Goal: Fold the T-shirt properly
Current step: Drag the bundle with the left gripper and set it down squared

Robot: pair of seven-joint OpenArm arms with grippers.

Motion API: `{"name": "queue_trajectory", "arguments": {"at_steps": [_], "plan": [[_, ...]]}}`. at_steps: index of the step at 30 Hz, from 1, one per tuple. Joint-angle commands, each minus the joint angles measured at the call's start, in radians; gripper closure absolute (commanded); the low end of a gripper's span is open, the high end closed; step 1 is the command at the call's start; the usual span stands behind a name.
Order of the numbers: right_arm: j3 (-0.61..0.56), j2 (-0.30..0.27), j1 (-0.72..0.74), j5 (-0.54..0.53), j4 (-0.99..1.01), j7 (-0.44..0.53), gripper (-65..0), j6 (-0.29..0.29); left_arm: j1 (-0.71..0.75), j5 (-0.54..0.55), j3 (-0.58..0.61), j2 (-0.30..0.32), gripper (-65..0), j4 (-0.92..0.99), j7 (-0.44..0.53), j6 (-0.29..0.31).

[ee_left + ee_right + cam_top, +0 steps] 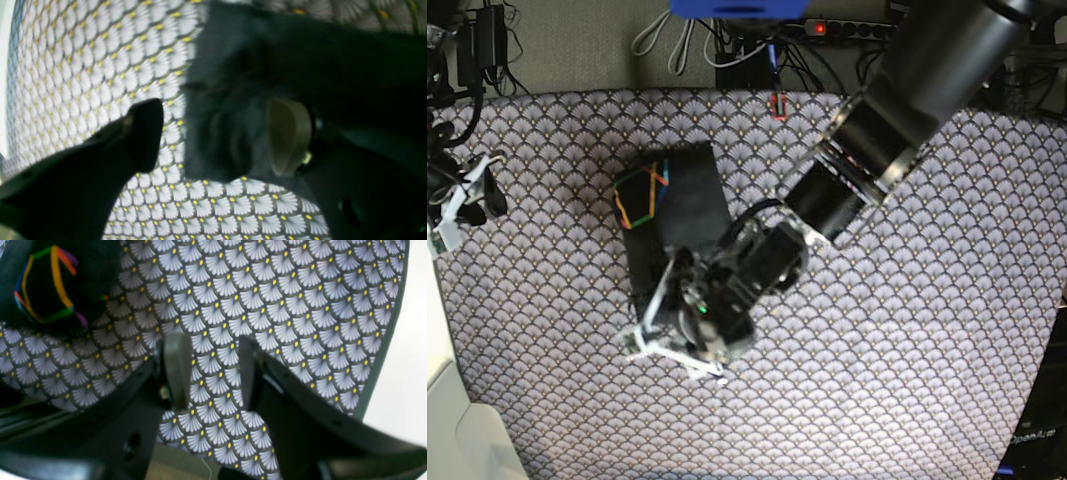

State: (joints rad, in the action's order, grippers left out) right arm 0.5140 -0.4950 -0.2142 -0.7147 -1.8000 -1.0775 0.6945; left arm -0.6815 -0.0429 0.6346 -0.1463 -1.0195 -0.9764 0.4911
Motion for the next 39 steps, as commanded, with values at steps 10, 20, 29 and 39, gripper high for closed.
{"name": "queue_trajectory", "arguments": {"at_steps": [10,20,29,39], "plan": [[0.005,-0.008,0.02,-0.013,-0.011,0.02,-24.0,0.004,0.121,-0.01,-0.414,-0.011,0.0,-0.167,-0.085,-0.013],[-0.177,0.077,0.08,-0.012,0.026,0.03,-23.9,0.004,0.263,-0.01,-0.52,-0.011,-0.6,-0.17,-0.134,-0.016],[-0.186,0.092,0.121,-0.013,0.197,0.029,-23.9,0.004,0.263,0.001,-0.523,-0.011,-0.6,-0.166,-0.032,-0.162],[-0.259,0.106,0.118,-0.013,0.2,0.029,-23.9,0.004,0.245,0.002,-0.526,-0.011,-0.6,-0.049,0.049,-0.205]]}}
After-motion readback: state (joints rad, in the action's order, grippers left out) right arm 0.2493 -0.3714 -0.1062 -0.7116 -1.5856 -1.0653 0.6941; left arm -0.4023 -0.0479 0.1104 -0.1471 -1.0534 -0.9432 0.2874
